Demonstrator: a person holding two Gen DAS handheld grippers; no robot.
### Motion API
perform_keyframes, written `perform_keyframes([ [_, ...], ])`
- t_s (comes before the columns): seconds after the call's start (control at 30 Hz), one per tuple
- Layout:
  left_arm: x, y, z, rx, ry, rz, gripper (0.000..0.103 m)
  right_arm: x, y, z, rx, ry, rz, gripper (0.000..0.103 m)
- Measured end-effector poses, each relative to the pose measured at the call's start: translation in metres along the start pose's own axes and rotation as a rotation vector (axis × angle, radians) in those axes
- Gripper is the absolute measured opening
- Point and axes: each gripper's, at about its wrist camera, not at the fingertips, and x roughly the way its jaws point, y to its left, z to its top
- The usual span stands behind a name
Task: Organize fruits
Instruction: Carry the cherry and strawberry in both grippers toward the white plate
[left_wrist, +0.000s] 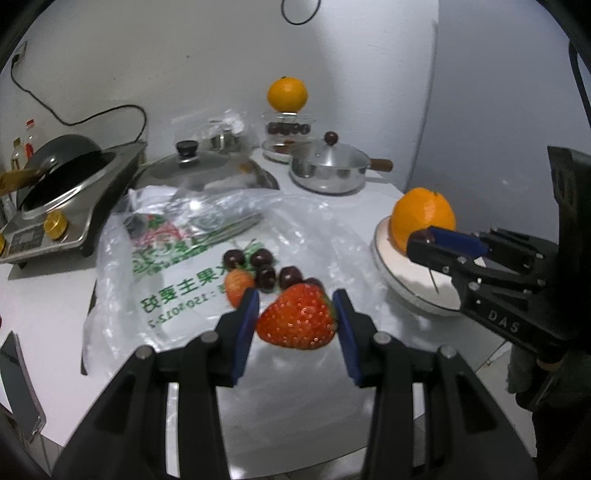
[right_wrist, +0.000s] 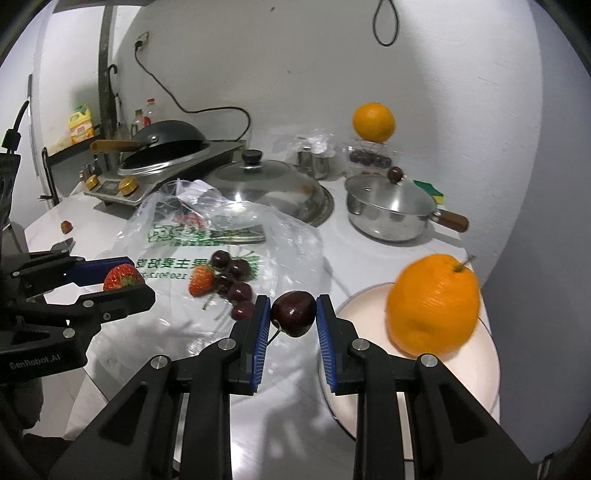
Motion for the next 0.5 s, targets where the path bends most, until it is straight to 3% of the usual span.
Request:
perform_keyframes([
  [0.5,0.024,-0.057,0.014,0.065,0.027,-0.054,0.042,-0.018,-0.056,-0.025,0.063,0.009,-0.045,0.027],
])
